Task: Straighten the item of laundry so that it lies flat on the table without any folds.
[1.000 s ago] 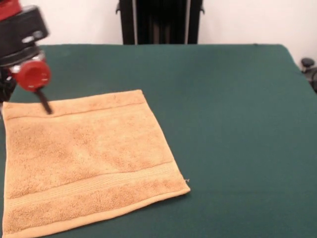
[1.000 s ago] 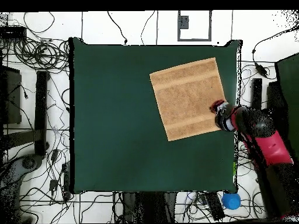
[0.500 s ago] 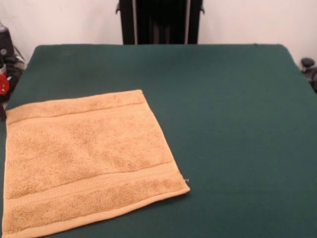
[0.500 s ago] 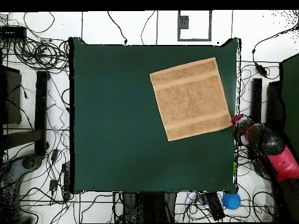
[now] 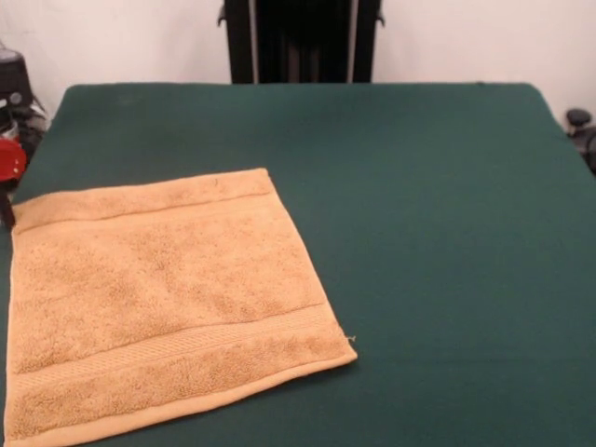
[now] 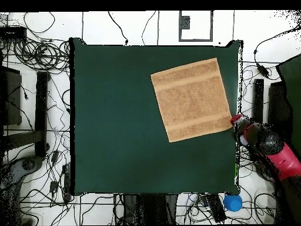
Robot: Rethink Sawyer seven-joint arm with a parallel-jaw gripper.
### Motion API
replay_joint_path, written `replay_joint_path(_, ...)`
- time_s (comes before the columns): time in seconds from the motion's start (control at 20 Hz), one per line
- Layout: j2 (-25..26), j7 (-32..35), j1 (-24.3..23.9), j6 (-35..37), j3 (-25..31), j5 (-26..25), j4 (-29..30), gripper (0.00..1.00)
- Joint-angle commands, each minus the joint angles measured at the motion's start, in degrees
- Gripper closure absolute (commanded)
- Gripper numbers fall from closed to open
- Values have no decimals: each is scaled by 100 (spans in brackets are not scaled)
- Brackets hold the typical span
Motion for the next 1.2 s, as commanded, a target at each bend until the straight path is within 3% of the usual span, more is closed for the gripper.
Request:
replay_joint_path(0.05, 183, 80, 661, 564, 713, 4, 215, 100)
replay_joint_path(0.3, -1, 405, 1186, 1294, 193, 130, -315, 100)
replay_joint_path(0.6, 144, 397, 1295, 2074, 85, 265, -982, 100)
replay_joint_path(0.85, 332, 294, 1221, 2211, 177, 255, -1341, 100)
replay_joint_path(1.2, 393, 321, 1176, 2150, 196, 224, -1341, 100)
